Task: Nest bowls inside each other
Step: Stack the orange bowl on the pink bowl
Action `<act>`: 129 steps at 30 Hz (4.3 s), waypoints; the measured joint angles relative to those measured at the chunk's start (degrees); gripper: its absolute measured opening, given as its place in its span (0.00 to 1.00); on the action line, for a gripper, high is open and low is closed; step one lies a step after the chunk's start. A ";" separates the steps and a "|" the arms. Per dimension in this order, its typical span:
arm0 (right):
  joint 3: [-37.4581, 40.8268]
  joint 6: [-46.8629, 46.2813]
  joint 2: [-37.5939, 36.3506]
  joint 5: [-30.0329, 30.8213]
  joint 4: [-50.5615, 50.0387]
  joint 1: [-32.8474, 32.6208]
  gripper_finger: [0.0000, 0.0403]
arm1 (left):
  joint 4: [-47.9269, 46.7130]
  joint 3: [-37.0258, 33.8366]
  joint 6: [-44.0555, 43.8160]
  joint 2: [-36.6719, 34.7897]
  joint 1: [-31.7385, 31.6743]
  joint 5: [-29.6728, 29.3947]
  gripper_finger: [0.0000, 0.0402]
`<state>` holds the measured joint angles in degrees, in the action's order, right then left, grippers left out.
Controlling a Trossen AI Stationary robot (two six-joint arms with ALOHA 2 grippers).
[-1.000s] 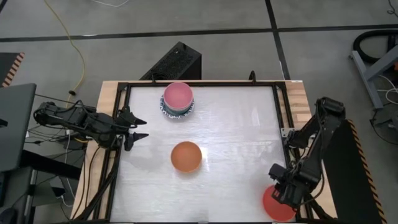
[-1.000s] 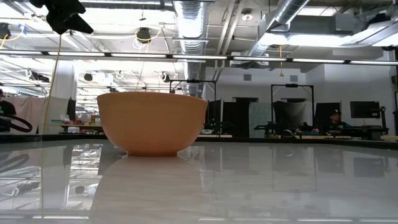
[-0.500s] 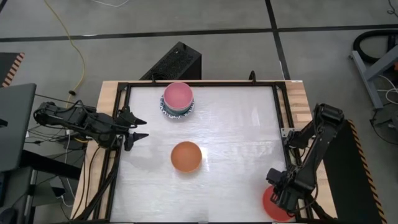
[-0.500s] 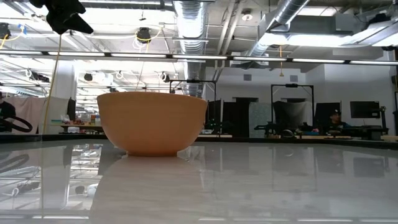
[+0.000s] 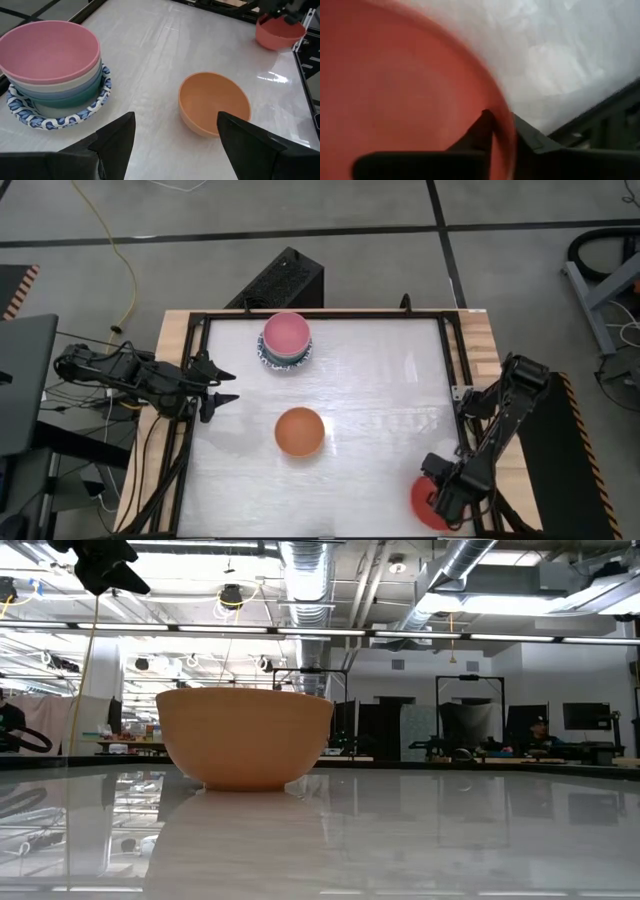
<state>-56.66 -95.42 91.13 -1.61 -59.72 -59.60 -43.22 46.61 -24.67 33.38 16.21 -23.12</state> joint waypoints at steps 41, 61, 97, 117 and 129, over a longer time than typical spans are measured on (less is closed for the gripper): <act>-4.81 60.20 -1.33 14.85 25.35 72.49 0.04 | 0.00 0.00 0.00 0.00 0.00 0.00 0.67; -25.70 76.62 0.75 16.32 32.92 77.93 0.04 | 0.00 0.00 0.00 0.01 -0.02 0.01 0.67; -66.73 72.90 34.62 -2.95 12.27 88.30 0.04 | -1.34 0.00 0.00 -0.01 -0.02 -0.01 0.67; -66.80 79.72 34.52 -5.94 12.63 88.52 0.30 | -1.40 0.00 0.00 0.00 0.00 -0.01 0.67; -66.80 82.29 34.49 -5.93 15.30 88.63 0.42 | -1.40 0.00 0.00 -0.01 -0.02 -0.01 0.67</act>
<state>-123.46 -13.13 125.62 -7.54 -44.42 29.04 -44.62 46.61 -24.67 33.36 16.19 -23.14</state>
